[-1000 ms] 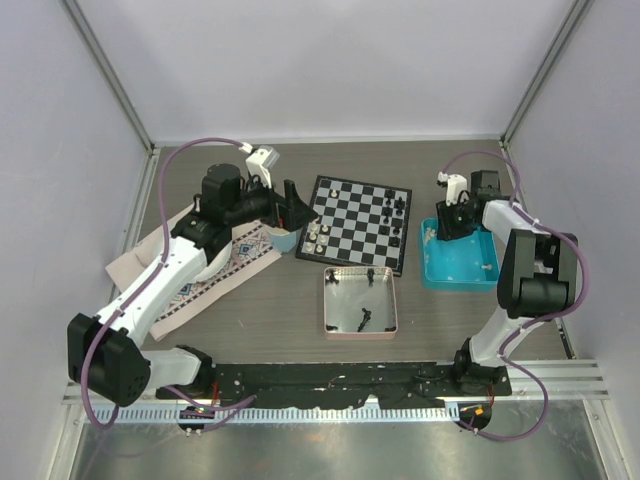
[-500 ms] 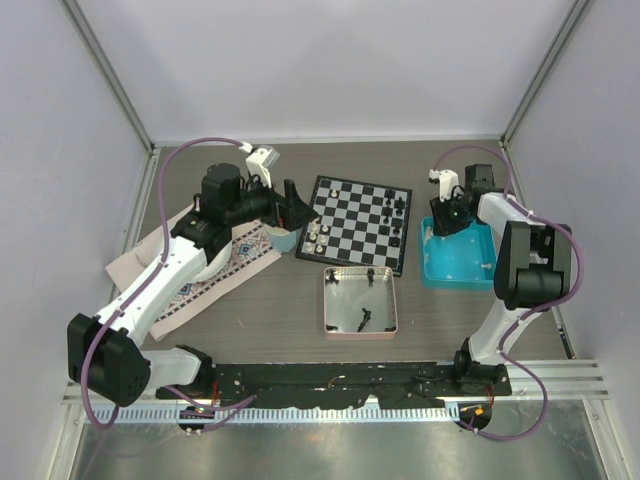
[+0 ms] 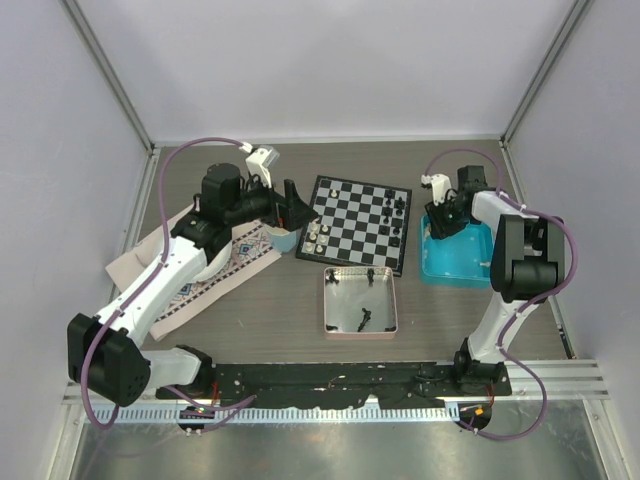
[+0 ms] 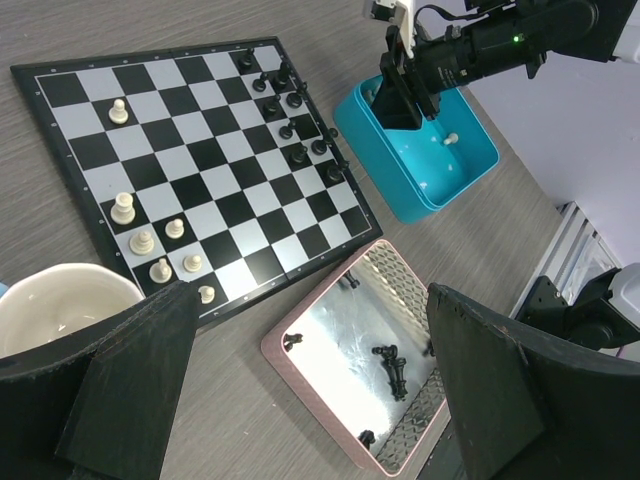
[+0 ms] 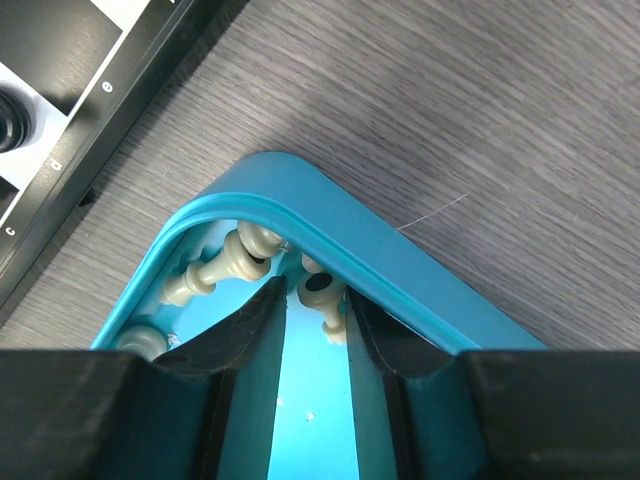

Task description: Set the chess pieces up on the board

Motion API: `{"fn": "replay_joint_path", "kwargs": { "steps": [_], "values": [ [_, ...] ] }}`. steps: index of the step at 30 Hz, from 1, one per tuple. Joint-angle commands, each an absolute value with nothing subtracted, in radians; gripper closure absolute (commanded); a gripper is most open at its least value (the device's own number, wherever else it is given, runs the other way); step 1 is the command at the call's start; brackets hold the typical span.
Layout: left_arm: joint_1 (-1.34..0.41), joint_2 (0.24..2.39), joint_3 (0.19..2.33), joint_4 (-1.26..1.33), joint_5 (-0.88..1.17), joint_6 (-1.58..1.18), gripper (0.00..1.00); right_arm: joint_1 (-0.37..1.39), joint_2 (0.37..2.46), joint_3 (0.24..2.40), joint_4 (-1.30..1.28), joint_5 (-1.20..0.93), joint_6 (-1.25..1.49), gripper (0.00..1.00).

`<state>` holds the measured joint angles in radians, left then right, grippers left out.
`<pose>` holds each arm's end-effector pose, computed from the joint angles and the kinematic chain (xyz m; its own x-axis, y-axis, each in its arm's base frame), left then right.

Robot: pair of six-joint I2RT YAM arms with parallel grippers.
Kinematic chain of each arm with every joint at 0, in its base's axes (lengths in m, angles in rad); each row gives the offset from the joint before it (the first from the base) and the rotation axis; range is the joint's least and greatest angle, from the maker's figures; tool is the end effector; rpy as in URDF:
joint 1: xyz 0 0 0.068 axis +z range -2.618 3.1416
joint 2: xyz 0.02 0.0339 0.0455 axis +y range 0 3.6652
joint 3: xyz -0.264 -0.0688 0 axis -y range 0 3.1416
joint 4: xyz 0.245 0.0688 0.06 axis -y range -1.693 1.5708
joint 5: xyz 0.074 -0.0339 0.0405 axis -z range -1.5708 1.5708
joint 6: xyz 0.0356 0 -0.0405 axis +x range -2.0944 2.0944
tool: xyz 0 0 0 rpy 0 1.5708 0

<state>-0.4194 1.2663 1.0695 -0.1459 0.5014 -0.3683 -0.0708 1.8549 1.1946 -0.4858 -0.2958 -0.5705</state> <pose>0.2597 -0.1345 0.3409 -0.5638 -0.0943 -0.8205 0.6084 0.6245 -0.4898 0.3686 -0.0157 0.1656 -0.7368 -0.4656 -0.4902 -0.5347 0.8450 0.0010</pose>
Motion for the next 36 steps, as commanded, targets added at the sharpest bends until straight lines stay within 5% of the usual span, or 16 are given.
{"fn": "replay_joint_path", "kwargs": {
  "steps": [1, 7, 15, 26, 36],
  "values": [
    [-0.419, 1.267, 1.111, -0.101, 0.525, -0.38, 0.0, -0.061, 1.848, 1.181, -0.463, -0.264, -0.606, 0.67],
    [-0.417, 1.269, 1.111, -0.097, 0.531, -0.388, 0.01, -0.061, 1.795, 1.141, -0.506, -0.21, -0.594, 0.78],
    [-0.419, 1.272, 1.111, -0.089, 0.543, -0.397, 0.01, -0.061, 1.7, 1.051, -0.56, -0.114, -0.462, 0.79],
    [-0.417, 1.275, 1.104, -0.083, 0.558, -0.414, 0.01, -0.06, 1.684, 1.046, -0.557, -0.127, -0.423, 0.61],
    [-0.417, 1.272, 1.1, -0.087, 0.558, -0.413, 0.0, -0.061, 1.721, 1.088, -0.568, -0.132, -0.502, 0.58]
  ]
}}
